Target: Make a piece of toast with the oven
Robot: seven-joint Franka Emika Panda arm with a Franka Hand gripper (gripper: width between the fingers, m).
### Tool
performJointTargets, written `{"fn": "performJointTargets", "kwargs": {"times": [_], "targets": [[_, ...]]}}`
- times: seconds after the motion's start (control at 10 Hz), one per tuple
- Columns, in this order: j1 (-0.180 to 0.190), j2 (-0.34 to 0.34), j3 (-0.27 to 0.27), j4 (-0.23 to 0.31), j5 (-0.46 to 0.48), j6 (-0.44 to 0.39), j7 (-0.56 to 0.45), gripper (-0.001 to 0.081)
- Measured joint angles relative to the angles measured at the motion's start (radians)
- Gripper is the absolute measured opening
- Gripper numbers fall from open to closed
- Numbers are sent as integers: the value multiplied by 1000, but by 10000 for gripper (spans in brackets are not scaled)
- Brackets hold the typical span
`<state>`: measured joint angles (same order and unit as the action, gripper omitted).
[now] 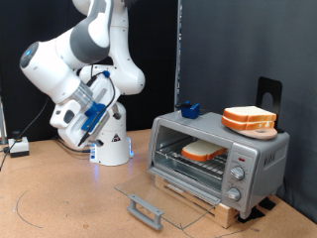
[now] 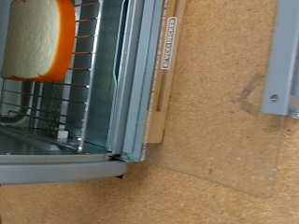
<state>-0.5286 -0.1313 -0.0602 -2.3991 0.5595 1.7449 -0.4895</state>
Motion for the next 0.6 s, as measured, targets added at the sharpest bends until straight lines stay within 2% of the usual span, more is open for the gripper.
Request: {"fn": "performJointTargets", "kwargs": {"times": [0.3, 0.4, 0.5, 0.6], "targets": [[-3, 33, -9, 24, 0, -3, -22, 809], [-4, 39, -13, 30, 10, -60, -20, 809], [-5, 56, -24, 28, 117, -74, -41, 809], [-6, 86, -31, 22, 167, -60, -50, 809]]}}
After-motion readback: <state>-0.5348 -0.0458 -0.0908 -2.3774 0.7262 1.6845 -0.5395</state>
